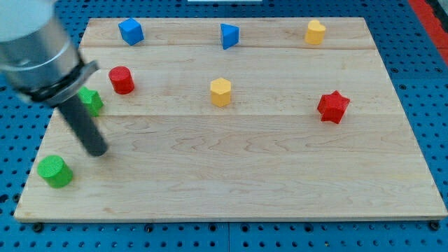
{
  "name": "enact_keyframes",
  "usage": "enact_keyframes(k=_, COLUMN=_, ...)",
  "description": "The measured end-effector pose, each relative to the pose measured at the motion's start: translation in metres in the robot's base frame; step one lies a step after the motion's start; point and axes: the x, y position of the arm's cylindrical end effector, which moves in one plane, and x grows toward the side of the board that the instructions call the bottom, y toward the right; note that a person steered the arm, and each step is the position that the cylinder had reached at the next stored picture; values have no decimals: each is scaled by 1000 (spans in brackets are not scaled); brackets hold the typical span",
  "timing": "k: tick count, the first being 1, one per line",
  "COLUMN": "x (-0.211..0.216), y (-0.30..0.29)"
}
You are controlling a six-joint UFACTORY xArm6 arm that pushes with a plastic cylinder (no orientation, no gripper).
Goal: Point your arm closer to the yellow hexagon
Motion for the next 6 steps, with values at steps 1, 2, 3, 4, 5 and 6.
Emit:
enact_keyframes(k=1, x=-41, y=44)
enact_keyframes(k=2, x=-65, y=62)
enact_keyframes(k=3, x=-88, y=77)
enact_keyframes(k=4, x=-108, y=90)
enact_keyframes(k=5, x=-116, y=98)
enact_keyframes(k=6, x=-116, y=98)
